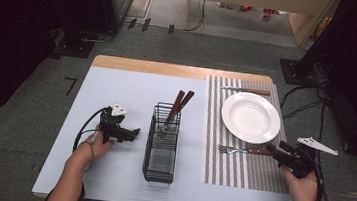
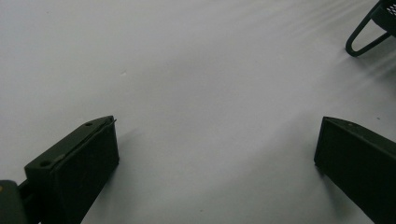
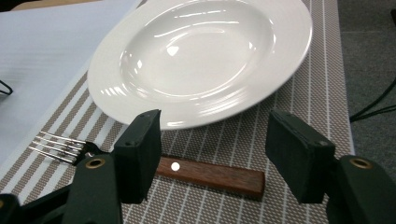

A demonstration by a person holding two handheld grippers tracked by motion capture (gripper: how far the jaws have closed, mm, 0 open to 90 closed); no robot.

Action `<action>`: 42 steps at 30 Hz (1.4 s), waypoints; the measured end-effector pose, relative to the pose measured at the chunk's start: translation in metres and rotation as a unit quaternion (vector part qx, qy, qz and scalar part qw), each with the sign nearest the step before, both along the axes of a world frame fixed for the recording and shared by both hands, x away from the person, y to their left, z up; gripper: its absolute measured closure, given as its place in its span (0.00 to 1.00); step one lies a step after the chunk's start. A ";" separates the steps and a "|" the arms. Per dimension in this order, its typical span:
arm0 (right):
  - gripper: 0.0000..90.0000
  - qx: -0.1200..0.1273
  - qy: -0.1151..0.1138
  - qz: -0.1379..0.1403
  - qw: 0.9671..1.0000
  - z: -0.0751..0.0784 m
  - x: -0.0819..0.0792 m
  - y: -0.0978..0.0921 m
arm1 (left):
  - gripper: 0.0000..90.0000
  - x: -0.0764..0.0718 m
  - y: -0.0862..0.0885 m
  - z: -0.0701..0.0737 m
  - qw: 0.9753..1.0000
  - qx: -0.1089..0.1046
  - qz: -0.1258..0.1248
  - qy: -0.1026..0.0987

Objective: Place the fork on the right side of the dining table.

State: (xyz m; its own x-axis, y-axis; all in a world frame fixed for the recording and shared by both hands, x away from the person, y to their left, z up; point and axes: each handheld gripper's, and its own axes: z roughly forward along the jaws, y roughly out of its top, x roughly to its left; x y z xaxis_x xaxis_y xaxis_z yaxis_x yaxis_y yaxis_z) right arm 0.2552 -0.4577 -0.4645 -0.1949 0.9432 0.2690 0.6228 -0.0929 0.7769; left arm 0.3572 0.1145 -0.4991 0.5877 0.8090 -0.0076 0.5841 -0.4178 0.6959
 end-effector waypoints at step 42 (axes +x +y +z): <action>0.31 -0.055 -0.025 0.090 0.994 0.026 0.039 0.089 | 0.00 0.000 0.000 0.000 1.000 0.000 0.000 -0.001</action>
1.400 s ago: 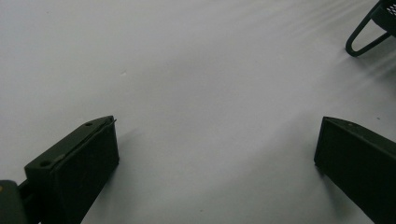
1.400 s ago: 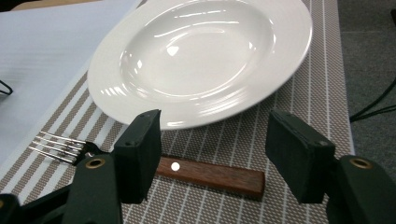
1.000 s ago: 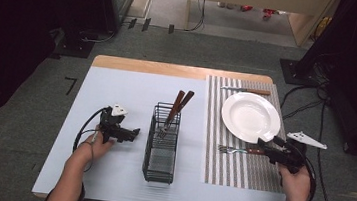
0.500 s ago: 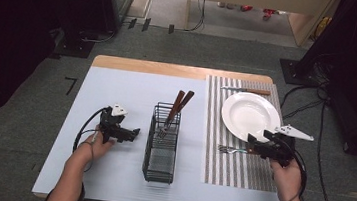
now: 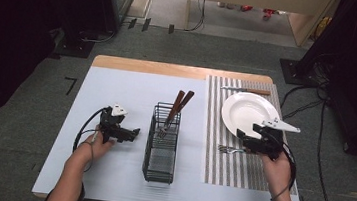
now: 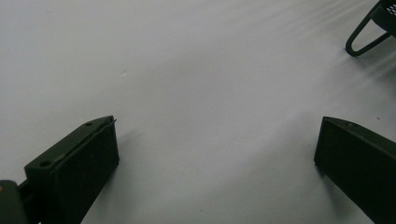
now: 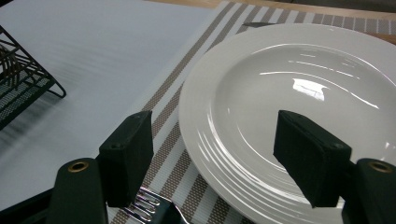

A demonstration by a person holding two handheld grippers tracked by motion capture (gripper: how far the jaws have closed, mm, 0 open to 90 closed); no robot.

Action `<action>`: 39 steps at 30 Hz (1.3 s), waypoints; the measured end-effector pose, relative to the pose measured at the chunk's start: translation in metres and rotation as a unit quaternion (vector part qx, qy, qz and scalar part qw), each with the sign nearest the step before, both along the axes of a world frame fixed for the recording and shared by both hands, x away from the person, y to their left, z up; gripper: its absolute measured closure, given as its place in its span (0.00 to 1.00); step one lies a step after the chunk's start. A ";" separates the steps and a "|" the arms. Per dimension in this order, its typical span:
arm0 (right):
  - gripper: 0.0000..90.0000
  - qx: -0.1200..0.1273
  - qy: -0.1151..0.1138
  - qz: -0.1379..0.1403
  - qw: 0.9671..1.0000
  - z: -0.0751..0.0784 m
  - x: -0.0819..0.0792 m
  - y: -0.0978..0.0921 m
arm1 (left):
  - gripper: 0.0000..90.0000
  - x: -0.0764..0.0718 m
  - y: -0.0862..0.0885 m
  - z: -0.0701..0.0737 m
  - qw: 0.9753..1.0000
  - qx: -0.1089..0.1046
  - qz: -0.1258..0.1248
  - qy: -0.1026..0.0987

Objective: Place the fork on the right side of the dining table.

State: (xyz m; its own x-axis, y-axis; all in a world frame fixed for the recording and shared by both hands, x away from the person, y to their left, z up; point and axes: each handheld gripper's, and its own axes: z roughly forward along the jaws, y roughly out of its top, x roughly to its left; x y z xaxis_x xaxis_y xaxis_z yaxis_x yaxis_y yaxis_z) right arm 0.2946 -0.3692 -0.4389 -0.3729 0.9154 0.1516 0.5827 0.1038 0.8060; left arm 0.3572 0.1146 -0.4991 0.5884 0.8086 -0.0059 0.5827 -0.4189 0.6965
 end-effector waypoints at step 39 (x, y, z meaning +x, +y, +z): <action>0.28 -0.039 -0.015 0.098 0.994 -0.004 0.025 0.113 | 0.00 0.000 0.000 0.000 1.000 0.000 0.000 -0.001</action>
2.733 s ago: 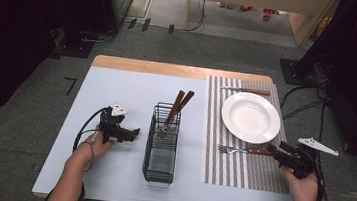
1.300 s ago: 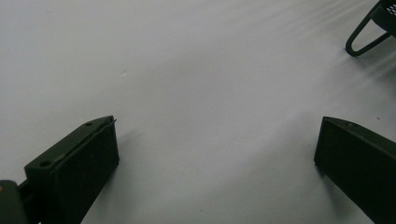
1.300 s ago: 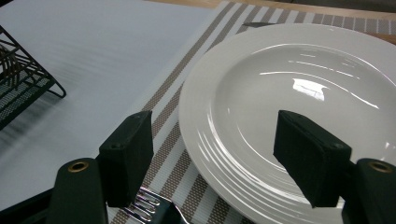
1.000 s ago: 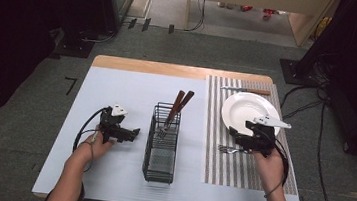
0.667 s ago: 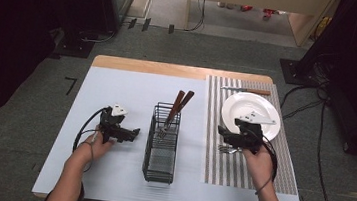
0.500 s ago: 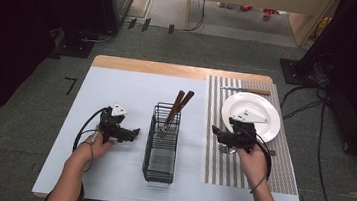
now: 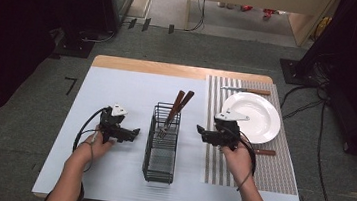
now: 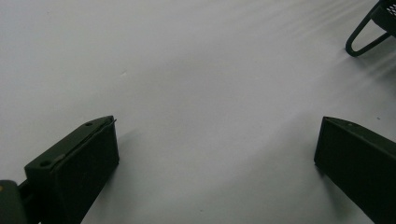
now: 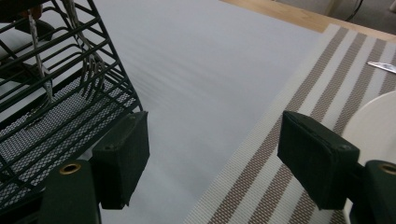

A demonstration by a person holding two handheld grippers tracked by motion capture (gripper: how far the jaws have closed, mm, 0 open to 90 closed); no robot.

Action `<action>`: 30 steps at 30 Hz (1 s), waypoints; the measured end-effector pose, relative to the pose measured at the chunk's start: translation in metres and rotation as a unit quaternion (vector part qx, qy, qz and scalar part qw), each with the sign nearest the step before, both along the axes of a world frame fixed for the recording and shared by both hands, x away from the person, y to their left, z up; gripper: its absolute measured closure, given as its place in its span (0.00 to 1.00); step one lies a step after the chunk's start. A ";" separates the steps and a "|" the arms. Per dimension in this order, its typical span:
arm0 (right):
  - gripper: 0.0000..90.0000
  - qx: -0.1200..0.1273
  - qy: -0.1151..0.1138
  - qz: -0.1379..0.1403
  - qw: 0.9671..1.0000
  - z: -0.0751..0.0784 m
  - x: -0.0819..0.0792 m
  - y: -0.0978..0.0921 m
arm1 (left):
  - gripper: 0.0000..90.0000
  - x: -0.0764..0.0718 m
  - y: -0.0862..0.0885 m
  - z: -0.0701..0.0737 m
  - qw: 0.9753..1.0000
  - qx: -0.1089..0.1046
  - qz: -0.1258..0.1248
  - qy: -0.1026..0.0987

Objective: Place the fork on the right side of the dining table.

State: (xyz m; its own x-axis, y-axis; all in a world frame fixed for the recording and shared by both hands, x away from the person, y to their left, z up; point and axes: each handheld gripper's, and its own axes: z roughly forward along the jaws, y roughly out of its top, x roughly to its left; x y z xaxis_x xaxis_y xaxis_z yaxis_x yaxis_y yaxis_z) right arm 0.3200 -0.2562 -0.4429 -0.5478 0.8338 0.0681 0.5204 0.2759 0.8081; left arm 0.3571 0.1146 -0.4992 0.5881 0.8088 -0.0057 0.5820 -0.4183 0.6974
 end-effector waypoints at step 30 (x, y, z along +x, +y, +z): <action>0.24 0.000 0.022 0.006 1.000 -0.048 -0.004 0.041 | 0.00 0.000 0.000 0.000 1.000 -0.001 0.001 0.000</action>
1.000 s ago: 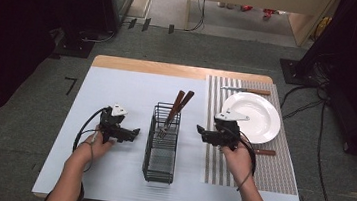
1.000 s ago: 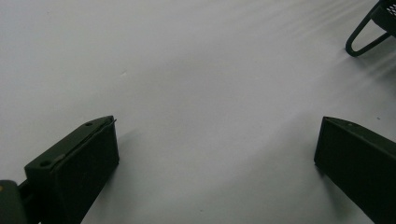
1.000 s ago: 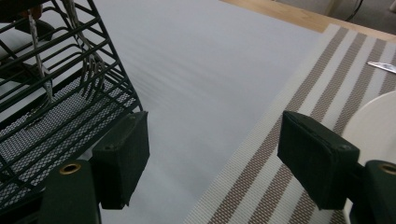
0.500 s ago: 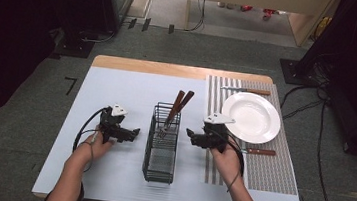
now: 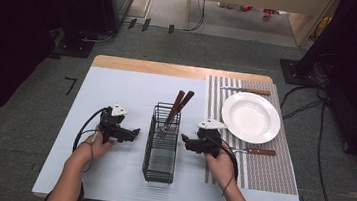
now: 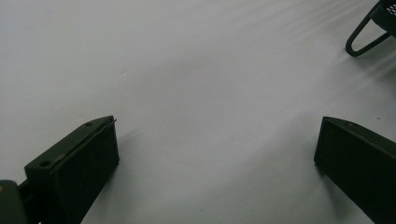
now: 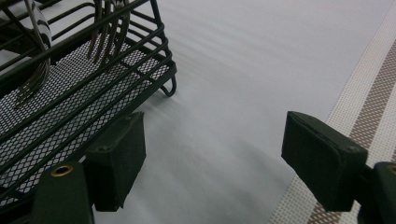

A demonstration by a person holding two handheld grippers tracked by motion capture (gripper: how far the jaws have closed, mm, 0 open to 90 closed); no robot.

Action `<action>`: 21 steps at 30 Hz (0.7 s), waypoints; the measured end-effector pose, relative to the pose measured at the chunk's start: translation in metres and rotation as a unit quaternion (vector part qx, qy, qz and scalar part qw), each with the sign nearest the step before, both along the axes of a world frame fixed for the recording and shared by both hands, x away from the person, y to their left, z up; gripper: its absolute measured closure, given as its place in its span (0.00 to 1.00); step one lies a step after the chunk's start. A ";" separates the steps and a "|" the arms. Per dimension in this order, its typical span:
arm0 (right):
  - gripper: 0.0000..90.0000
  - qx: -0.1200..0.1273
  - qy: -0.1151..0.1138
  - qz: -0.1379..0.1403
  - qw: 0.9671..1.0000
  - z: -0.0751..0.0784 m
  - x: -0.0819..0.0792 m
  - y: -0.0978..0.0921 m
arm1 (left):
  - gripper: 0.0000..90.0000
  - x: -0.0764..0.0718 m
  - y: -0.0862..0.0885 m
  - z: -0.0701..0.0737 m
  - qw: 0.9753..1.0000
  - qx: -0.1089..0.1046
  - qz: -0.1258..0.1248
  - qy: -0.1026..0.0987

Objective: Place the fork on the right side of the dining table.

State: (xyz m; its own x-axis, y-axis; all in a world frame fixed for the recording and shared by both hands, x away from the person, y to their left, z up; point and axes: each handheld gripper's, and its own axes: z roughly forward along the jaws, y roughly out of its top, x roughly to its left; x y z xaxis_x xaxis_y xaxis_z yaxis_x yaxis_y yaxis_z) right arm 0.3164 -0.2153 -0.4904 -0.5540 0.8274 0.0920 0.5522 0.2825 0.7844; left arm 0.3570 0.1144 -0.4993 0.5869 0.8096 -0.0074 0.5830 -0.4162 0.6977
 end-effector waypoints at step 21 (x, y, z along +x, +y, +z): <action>0.22 -0.025 0.022 0.014 0.999 -0.010 0.000 0.009 | 0.00 0.000 0.000 0.000 1.000 0.000 0.000 0.000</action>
